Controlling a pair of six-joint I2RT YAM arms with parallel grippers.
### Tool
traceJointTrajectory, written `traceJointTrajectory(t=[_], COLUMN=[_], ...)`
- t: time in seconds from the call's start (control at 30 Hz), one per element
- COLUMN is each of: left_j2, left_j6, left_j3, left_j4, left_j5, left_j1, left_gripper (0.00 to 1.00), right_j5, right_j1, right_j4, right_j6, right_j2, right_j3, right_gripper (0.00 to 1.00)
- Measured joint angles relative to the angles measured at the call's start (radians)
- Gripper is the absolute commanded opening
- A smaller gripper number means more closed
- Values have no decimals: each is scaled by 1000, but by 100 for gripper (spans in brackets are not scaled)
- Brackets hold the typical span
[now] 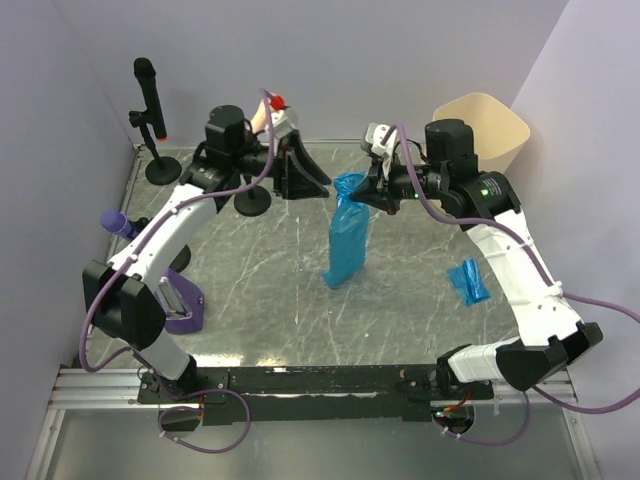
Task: Put the trash bags into the trash bin
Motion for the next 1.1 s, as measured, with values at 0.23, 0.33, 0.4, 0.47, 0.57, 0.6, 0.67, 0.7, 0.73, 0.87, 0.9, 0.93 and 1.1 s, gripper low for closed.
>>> traceJointTrajectory(t=[0.23,0.33,0.4,0.47,0.57,0.6,0.67,0.7,0.73,0.87,0.9,0.93,1.1], left_j2=[55,59,58,56,52,49,42,37,32,13,12,11,11], left_j6=[-71,-79,-71,-53,-12,3,21,26,28,26,25,24,-13], left_j3=[15,18,20,21,22,22,22,22,20,19,19,19,19], left_j4=[99,106,98,79,29,9,-20,-34,-42,-52,-52,-52,-29], left_j5=[14,19,19,14,8,8,8,8,10,9,9,9,11], left_j1=[-47,-41,-36,-32,-27,-23,-13,-7,0,37,42,43,40], left_gripper=[1,1,1,1,1,1,1,1,1,1,1,1,3], right_j5=[-40,-34,-32,-45,-68,-74,-80,-81,-80,-88,-91,-94,-98], right_j1=[3,3,0,-13,-29,-32,-37,-39,-46,-77,-80,-81,-78], right_j4=[23,34,39,39,39,39,39,39,34,13,1,-5,-3], right_j6=[25,32,35,40,47,49,51,52,52,48,42,39,47], right_j2=[90,104,105,105,105,105,105,105,104,93,89,84,58], right_j3=[27,28,29,29,29,29,29,29,29,29,29,29,13], right_gripper=[1,0,0,0,0,0,0,0,0,0,0,7,41])
